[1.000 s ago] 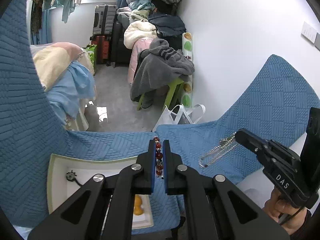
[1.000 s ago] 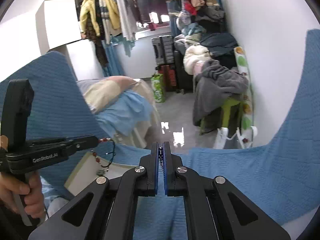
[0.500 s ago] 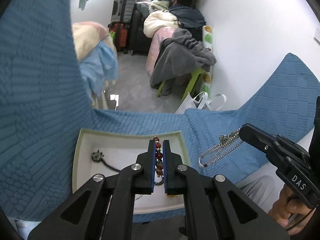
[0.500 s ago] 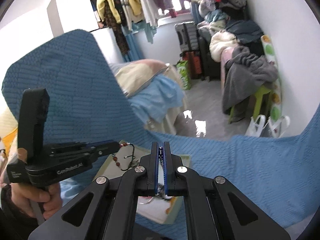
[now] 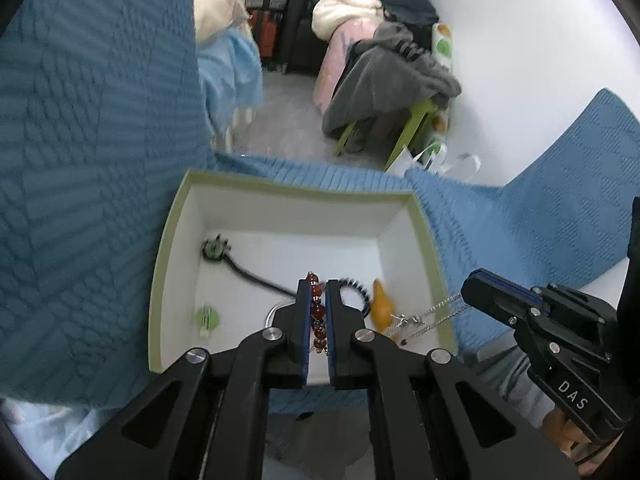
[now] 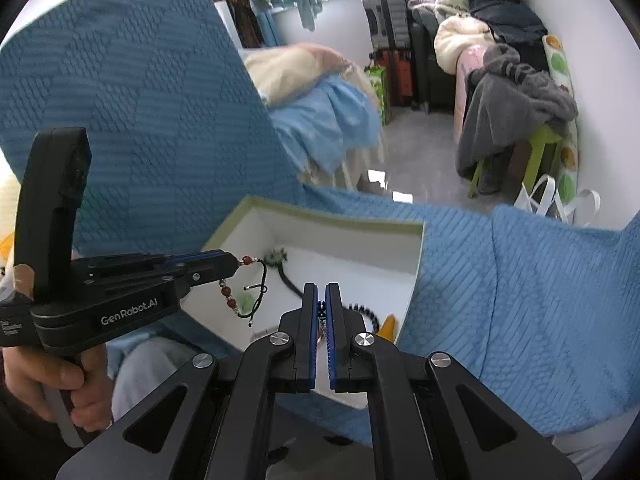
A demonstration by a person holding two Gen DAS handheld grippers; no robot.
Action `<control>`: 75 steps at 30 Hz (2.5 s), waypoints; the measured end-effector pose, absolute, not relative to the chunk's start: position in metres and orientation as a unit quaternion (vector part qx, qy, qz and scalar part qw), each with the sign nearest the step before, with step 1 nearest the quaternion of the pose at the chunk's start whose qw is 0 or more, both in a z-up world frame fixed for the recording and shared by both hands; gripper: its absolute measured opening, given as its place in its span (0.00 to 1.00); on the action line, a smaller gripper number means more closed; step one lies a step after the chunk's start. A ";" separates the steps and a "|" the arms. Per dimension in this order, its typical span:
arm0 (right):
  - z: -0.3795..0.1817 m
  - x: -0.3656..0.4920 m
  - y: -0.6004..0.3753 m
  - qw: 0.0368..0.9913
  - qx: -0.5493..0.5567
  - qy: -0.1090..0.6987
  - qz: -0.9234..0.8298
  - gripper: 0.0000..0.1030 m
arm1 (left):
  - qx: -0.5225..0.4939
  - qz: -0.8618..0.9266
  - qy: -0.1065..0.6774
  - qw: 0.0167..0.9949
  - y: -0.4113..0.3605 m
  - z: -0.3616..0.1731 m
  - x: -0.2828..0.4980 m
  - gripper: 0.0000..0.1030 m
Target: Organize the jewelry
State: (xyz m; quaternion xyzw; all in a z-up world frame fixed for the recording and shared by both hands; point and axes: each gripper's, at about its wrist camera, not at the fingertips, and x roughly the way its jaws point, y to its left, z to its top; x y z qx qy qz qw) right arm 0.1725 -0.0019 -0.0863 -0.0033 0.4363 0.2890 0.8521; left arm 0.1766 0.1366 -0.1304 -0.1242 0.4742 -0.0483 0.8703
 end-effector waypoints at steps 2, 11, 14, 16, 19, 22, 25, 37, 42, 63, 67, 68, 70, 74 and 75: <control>-0.096 0.173 -0.001 0.848 -0.001 0.446 0.286 0.02 | -0.127 -0.047 0.482 0.866 0.137 -0.138 0.174 0.06; -0.094 0.173 -0.008 0.849 0.005 0.451 0.275 0.04 | -0.134 -0.054 0.488 0.861 0.138 -0.138 0.174 0.32; -0.070 0.172 -0.013 0.860 0.008 0.429 0.275 0.05 | -0.132 -0.052 0.464 0.875 0.137 -0.120 0.170 0.55; -0.052 0.170 -0.017 0.869 0.012 0.412 0.276 0.05 | -0.127 -0.054 0.452 0.881 0.137 -0.104 0.165 0.55; -0.017 0.163 -0.025 0.885 0.014 0.376 0.275 0.07 | -0.112 -0.048 0.428 0.896 0.138 -0.075 0.155 0.58; 0.015 0.152 -0.033 0.899 0.020 0.341 0.274 0.10 | -0.103 -0.043 0.398 0.911 0.139 -0.043 0.139 0.61; 0.043 0.136 -0.042 0.911 0.025 0.309 0.271 0.15 | -0.093 -0.038 0.368 0.924 0.137 -0.014 0.120 0.62; 0.084 0.071 -0.072 0.927 0.021 0.269 0.259 0.15 | -0.074 -0.029 0.325 0.942 0.119 0.035 0.058 0.62; 0.075 0.052 -0.081 0.926 0.026 0.283 0.248 0.15 | -0.059 -0.024 0.326 0.943 0.103 0.031 0.044 0.62; 0.016 0.017 -0.087 0.921 0.009 0.344 0.185 0.24 | -0.058 0.001 0.355 0.933 0.103 0.005 0.018 0.62; 0.008 0.017 -0.093 0.920 0.022 0.352 0.170 0.56 | -0.065 0.001 0.361 0.930 0.105 0.000 0.018 0.67; 0.008 0.016 -0.095 0.922 0.024 0.350 0.164 0.61 | -0.063 0.003 0.363 0.930 0.104 -0.001 0.018 0.71; 0.006 0.015 -0.097 0.924 0.029 0.347 0.157 0.74 | -0.060 0.004 0.363 0.930 0.103 -0.003 0.016 0.74; 0.003 0.015 -0.098 0.922 0.029 0.353 0.155 0.79 | -0.062 0.006 0.370 0.927 0.102 -0.008 0.015 0.79; 0.003 0.015 -0.098 0.923 0.029 0.352 0.153 0.89 | -0.061 0.008 0.372 0.926 0.102 -0.009 0.014 0.80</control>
